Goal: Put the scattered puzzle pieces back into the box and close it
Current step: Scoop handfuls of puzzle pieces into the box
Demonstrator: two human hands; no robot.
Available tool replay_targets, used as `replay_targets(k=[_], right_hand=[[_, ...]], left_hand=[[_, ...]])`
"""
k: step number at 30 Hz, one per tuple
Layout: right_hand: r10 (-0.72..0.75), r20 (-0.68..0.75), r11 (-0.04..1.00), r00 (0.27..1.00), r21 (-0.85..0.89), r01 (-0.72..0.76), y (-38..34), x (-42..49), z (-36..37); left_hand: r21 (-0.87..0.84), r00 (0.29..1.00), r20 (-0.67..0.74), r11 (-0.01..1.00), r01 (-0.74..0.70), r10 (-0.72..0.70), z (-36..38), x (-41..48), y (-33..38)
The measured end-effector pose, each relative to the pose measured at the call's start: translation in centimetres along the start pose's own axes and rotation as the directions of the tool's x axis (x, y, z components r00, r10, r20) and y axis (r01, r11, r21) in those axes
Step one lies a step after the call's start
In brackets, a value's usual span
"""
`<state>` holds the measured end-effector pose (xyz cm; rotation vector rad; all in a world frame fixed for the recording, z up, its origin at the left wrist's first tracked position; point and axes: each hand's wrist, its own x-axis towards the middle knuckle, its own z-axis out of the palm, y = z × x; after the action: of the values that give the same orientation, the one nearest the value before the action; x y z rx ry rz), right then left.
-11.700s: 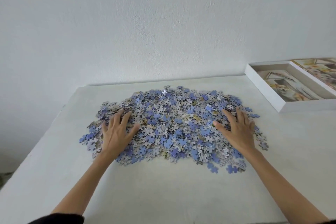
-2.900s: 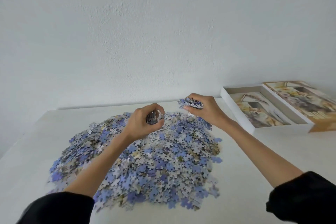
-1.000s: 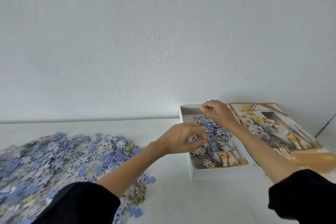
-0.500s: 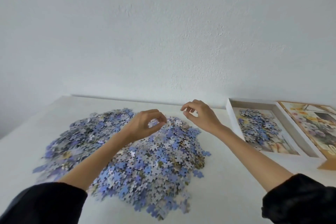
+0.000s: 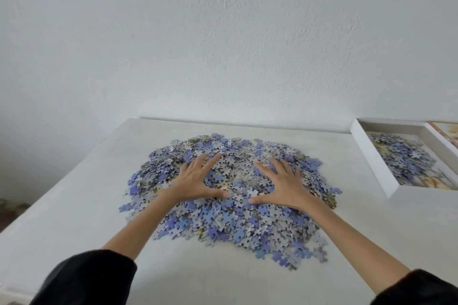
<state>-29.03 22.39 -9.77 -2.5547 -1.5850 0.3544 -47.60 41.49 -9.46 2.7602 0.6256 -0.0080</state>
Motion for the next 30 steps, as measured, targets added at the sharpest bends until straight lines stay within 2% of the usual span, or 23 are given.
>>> replay_targets(k=[2,7,16,23,26,30], right_hand=[[-0.009,0.002,0.998,1.000,-0.056,0.009,-0.3,0.2,0.0],[-0.095,-0.146,0.988,0.985,-0.134,0.075,-0.9,-0.5,-0.4],[-0.162,-0.194,0.982,0.967,0.063,0.177,-1.5,-0.9,-0.7],[-0.096,-0.222,0.941,0.970,0.299,0.161,-1.6,-0.8,-1.1],[-0.054,-0.284,0.906,0.957,0.388,0.167,-1.0,-0.5,-1.7],[-0.048,-0.379,0.861,0.924,0.454,0.230,-0.3,-0.5,-3.3]], left_hand=[[0.000,1.000,-0.003,1.000,-0.010,0.010,0.2,0.4,0.5],[-0.005,0.988,-0.117,0.995,-0.098,0.096,0.8,0.9,1.2],[-0.203,0.943,-0.277,0.949,-0.243,0.182,0.8,0.8,1.1],[-0.326,0.928,-0.290,0.888,-0.324,0.232,0.1,0.8,1.2],[-0.385,0.935,-0.271,0.865,-0.323,0.228,-0.9,1.3,1.5],[-0.415,0.907,-0.325,0.821,-0.392,0.269,-2.5,2.0,2.8]])
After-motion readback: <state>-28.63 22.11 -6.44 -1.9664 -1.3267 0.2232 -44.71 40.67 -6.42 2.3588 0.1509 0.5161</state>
